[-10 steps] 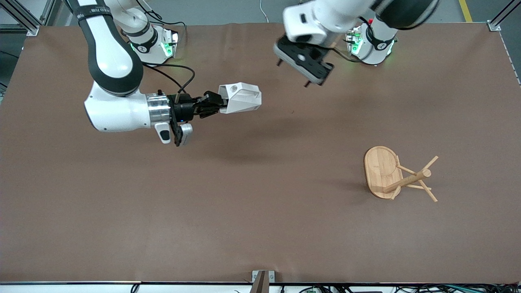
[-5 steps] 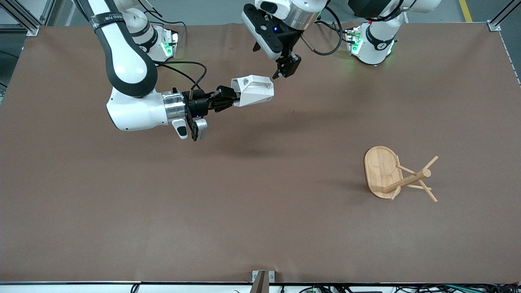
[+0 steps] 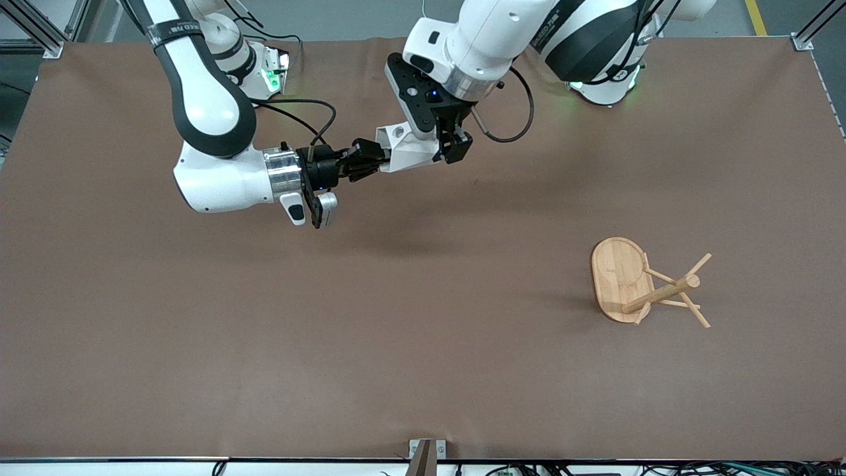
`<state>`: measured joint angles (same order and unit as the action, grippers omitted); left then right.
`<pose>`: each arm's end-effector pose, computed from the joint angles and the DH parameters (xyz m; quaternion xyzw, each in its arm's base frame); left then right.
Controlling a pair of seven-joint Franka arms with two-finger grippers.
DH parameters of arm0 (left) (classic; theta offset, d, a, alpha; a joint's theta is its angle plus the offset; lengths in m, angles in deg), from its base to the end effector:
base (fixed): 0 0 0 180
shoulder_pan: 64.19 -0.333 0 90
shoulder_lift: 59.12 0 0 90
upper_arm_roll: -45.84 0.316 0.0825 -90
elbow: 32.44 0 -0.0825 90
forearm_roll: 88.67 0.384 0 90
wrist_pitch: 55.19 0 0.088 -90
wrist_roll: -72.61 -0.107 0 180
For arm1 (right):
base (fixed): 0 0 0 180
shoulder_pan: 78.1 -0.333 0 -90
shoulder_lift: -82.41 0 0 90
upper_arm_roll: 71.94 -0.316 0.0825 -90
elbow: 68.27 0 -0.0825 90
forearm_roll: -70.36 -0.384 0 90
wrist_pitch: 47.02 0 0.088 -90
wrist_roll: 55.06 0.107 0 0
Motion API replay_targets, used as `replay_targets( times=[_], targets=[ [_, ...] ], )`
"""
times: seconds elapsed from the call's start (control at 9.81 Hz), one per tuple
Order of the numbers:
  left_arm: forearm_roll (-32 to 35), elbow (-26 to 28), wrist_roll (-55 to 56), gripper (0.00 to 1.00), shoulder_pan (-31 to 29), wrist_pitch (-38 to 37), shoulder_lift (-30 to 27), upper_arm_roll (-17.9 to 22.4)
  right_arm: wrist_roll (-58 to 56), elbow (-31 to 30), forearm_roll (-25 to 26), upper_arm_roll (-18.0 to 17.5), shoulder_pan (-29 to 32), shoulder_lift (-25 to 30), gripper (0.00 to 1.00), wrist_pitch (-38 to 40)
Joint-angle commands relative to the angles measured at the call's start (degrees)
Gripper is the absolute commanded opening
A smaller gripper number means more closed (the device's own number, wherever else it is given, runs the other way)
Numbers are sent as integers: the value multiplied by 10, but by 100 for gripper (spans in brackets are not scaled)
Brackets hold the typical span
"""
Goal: Hang cup on rack
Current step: 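Grasp the cup with the left gripper while the right gripper holds it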
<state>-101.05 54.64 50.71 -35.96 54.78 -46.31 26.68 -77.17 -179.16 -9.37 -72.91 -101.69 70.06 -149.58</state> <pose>0.4419 -0.4712 0.5581 0.8300 -0.5318 0.0596 0.1570 0.5088 0.3243 0.4103 -0.7911 -0.0697 0.1507 0.5888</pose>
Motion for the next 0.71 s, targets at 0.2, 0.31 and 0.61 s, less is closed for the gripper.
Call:
replay_targets(
  times=[0.2, 0.31, 0.61],
  targets=[
    [16, -2, -20, 100, 4, 28, 34, -2, -8, -13, -17, 4, -4, 14, 1, 9],
    [16, -2, -22, 100, 4, 29, 40, -2, -8, -13, -17, 4, -4, 14, 1, 10],
    [17, -1, -38, 60, 4, 29, 41, -2, -6, -13, -17, 4, -4, 15, 1, 11]
  ],
)
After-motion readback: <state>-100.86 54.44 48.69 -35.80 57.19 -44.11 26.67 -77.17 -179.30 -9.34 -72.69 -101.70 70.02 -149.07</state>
